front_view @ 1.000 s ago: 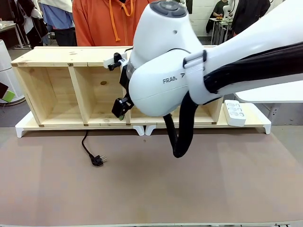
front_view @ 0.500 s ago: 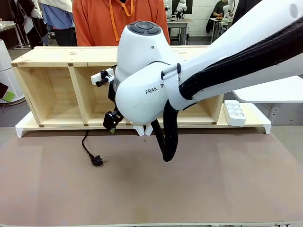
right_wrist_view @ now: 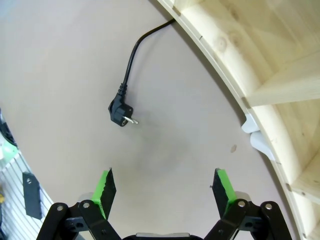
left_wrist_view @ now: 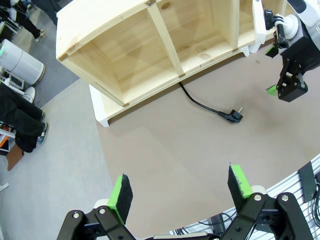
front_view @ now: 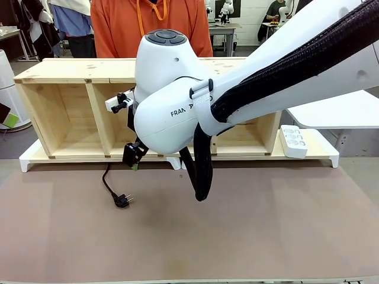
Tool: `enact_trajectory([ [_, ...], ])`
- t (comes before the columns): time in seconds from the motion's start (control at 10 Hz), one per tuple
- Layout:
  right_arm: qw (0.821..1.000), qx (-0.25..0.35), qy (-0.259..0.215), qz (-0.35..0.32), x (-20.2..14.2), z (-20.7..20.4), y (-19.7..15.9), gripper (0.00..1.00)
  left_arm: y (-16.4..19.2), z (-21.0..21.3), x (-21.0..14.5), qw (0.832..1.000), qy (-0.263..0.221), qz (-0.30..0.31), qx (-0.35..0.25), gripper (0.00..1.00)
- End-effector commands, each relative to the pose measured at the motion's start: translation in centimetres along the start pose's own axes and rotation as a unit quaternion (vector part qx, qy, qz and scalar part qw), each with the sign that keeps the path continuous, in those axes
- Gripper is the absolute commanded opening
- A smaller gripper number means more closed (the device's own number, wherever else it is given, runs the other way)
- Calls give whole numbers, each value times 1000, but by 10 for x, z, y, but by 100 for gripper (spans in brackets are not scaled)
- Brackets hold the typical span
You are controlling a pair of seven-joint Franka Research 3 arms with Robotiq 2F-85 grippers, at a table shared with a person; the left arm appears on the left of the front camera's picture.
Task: Perform cable management.
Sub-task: When the cord part of the Power Cable appears at the lower middle area of the table and stops, grasp the cord part of the Power Cable.
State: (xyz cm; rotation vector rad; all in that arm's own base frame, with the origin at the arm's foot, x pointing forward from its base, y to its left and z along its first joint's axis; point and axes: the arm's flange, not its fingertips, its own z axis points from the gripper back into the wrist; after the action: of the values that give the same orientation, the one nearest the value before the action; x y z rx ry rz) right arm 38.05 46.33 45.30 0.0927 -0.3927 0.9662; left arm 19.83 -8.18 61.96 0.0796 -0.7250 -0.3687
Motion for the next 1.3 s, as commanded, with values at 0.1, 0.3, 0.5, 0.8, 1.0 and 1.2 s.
enact_trajectory([
  [0.1,1000,0,-2,-1,-1,0,-1,100,0,-1,2,1000,-5,-1,-5,100],
  [0.3,1000,0,-2,-1,-1,0,-1,100,0,-1,2,1000,-5,-1,-5,100],
  [0.5,1000,0,-2,-1,-1,0,-1,100,0,-1,2,1000,-5,-1,-5,100],
  [0.8,1000,22,-12,8,0,-2,-4,100,0,-1,2,1000,-5,-1,-5,100],
  [1.0,998,48,6,34,28,-22,-3,100,0,-1,2,1000,-5,-1,-5,100],
  [1.2,996,67,31,50,46,-41,3,100,0,-1,2,1000,-5,-1,-5,100],
])
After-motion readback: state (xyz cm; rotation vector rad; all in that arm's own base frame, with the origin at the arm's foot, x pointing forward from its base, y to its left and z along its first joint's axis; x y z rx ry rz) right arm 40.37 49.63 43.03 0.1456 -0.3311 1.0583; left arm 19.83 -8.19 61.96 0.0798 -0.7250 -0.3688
